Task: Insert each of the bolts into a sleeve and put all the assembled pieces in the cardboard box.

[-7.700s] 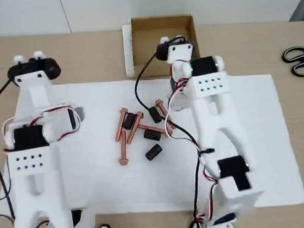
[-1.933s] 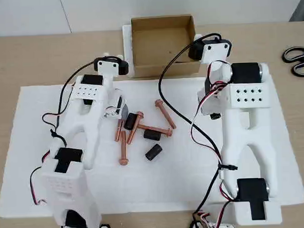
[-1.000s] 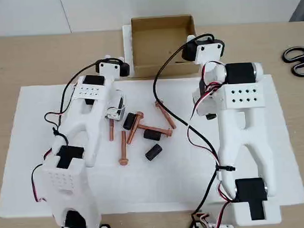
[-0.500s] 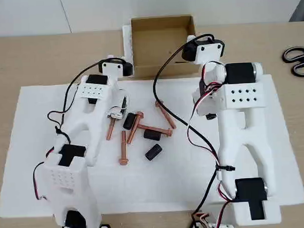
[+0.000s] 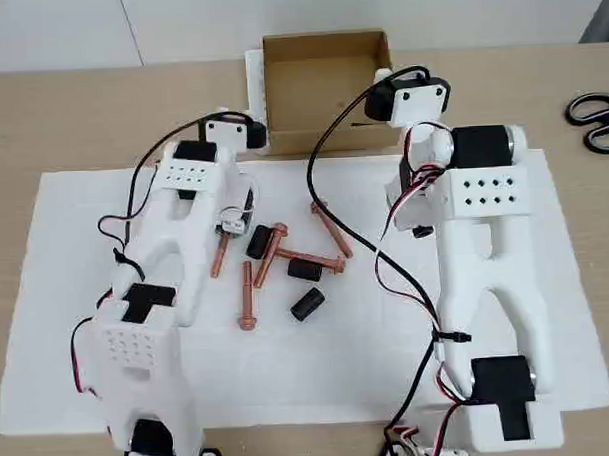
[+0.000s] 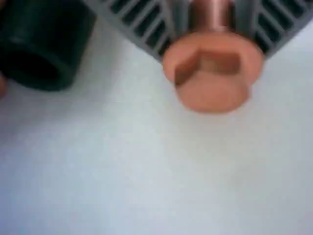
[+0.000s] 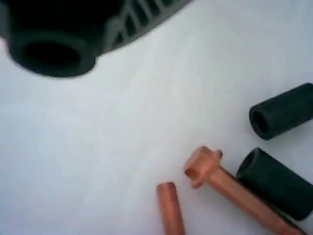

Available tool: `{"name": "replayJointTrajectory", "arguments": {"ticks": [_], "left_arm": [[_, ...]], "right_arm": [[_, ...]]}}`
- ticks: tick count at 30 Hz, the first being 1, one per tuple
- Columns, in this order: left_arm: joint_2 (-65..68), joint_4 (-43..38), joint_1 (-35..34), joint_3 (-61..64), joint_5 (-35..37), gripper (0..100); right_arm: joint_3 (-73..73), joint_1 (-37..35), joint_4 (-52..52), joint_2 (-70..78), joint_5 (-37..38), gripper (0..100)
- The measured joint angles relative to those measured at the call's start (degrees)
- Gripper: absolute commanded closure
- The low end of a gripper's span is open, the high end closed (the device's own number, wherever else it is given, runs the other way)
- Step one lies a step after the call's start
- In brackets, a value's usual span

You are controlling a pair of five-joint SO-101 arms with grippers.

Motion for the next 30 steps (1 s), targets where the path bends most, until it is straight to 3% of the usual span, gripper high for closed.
{"name": "replayJointTrajectory", "arguments": {"ticks": [14,21,30], "left_arm": [[0.0,11.7,-0.3,-16.4,0.4,99],[0.0,16.6,-0.3,-22.1,0.3,99],[0.0,17.3,-0.3,-23.8,0.4,99]], "right_arm": [[0.0,0.0,0.0,-1.1,0.0,99.1],[0.0,0.1,-1.6,-14.7,0.0,99.1],[2.4,0.9,-5.8,-31.2,-1.7,99.0]]}}
